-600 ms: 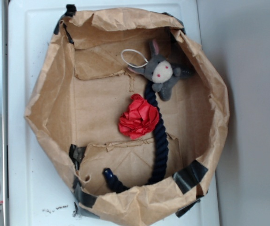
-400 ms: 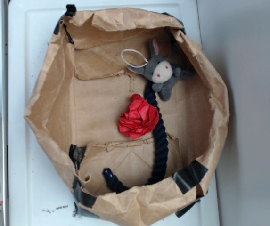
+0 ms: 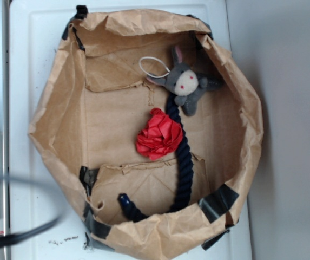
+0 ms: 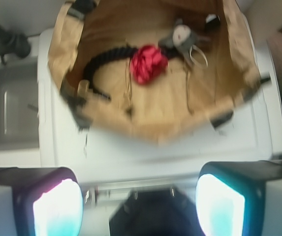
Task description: Grab the gray animal.
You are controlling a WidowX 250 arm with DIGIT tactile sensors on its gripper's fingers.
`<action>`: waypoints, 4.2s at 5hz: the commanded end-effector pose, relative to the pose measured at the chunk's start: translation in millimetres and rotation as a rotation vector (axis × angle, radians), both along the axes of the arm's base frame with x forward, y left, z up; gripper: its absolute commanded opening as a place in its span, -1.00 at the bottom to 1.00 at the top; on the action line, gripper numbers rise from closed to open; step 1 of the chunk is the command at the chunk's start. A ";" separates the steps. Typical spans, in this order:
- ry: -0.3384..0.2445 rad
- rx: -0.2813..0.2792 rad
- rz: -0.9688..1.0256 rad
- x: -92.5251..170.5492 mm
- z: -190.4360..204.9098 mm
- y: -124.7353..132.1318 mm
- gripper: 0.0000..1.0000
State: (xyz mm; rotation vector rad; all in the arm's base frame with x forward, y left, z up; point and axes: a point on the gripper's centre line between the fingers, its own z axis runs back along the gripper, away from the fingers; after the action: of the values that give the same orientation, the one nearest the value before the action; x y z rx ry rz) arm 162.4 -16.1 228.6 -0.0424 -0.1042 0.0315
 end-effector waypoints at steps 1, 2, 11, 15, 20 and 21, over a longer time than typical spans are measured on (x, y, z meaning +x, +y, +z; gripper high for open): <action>-0.053 0.042 0.024 46.2 -2.3 7.8 1.00; -0.053 0.042 0.024 46.2 -2.3 7.8 1.00; -0.188 0.007 0.005 158.6 -122.0 45.5 1.00; -0.102 0.081 0.058 186.0 -144.4 71.9 1.00; -0.069 0.294 -0.161 179.4 -163.1 73.2 1.00; -0.010 0.242 -0.192 172.8 -182.0 64.4 1.00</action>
State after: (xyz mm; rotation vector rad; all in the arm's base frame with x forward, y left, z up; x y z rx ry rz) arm 329.9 53.9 34.6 0.1791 -0.0798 -0.1407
